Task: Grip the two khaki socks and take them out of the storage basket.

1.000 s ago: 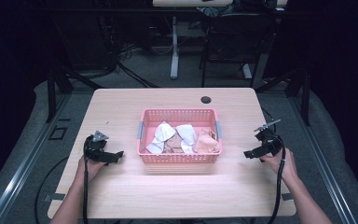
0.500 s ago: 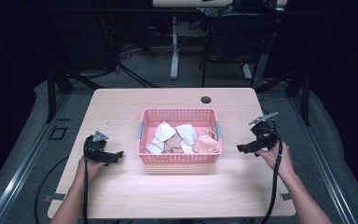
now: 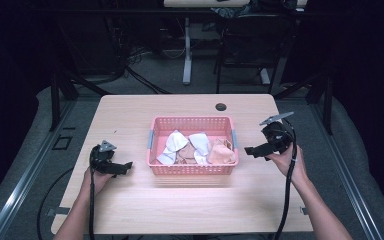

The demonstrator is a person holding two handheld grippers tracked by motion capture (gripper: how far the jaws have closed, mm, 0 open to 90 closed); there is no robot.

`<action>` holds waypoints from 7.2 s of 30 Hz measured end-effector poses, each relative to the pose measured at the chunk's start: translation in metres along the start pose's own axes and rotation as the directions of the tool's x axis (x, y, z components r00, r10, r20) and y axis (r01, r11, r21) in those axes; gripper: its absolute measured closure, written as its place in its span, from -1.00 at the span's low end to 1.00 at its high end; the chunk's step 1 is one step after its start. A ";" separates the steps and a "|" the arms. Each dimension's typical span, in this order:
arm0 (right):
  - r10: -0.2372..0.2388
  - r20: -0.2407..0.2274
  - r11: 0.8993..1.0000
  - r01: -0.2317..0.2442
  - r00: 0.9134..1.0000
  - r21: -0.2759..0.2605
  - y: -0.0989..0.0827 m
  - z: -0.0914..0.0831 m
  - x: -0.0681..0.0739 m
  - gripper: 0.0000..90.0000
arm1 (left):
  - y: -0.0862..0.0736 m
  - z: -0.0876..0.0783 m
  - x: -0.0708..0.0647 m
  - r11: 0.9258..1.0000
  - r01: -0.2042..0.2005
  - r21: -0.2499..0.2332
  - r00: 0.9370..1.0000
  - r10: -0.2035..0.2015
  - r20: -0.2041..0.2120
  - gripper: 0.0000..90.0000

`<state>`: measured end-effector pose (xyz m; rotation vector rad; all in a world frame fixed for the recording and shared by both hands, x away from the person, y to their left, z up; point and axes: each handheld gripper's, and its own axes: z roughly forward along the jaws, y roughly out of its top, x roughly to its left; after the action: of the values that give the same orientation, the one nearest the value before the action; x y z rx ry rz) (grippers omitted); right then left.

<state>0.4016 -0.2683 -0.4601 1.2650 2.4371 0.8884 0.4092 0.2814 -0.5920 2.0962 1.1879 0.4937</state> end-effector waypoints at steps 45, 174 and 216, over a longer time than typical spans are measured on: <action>-0.087 -0.099 0.977 0.104 0.991 0.187 0.044 0.076 0.054 0.40 | 0.000 0.000 0.000 1.000 -0.001 0.000 1.000 0.001 0.000 -1.00; 0.167 0.066 0.985 -0.164 0.984 -0.057 -0.013 -0.029 -0.063 0.93 | 0.000 0.000 -0.001 1.000 0.005 -0.001 1.000 -0.005 -0.002 -1.00; 0.166 0.001 0.986 -0.166 0.986 -0.015 -0.008 -0.017 -0.053 -0.39 | 0.000 0.000 -0.001 1.000 0.005 -0.001 1.000 -0.005 -0.002 -1.00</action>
<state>0.4193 -0.3209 -0.4543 1.4805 2.3448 0.9453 0.4085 0.2811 -0.5920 2.0921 1.1937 0.4937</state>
